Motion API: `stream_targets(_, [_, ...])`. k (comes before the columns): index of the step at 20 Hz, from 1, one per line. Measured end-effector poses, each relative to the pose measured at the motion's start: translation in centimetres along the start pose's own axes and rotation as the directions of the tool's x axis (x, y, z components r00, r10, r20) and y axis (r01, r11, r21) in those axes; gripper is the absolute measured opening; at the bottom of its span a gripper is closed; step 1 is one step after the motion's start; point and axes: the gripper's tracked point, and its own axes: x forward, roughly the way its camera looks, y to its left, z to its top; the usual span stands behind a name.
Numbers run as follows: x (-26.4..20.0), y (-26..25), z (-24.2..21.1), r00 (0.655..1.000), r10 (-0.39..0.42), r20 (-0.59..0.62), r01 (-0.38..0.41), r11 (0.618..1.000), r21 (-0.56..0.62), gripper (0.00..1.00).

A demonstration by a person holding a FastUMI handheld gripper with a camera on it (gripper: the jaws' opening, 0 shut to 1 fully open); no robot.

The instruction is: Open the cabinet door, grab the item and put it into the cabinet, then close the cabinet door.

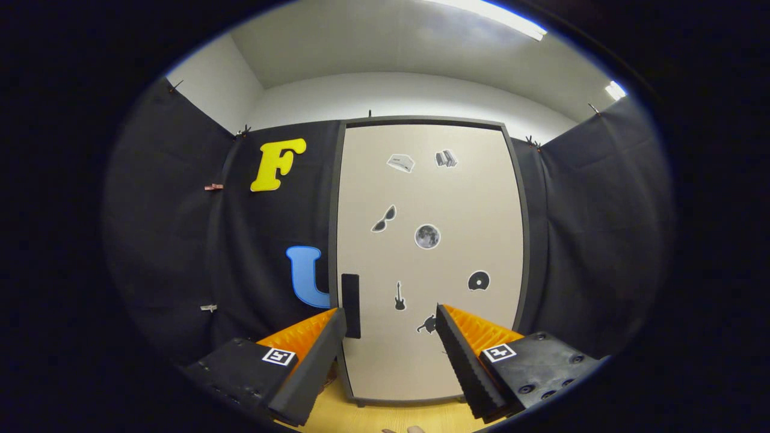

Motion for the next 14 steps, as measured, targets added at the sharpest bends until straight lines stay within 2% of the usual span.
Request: stream_targets(14, [2.2, 2.3, -1.2, 1.000, 0.019, -0.021, -0.019, 1.000, 0.018, 0.96])
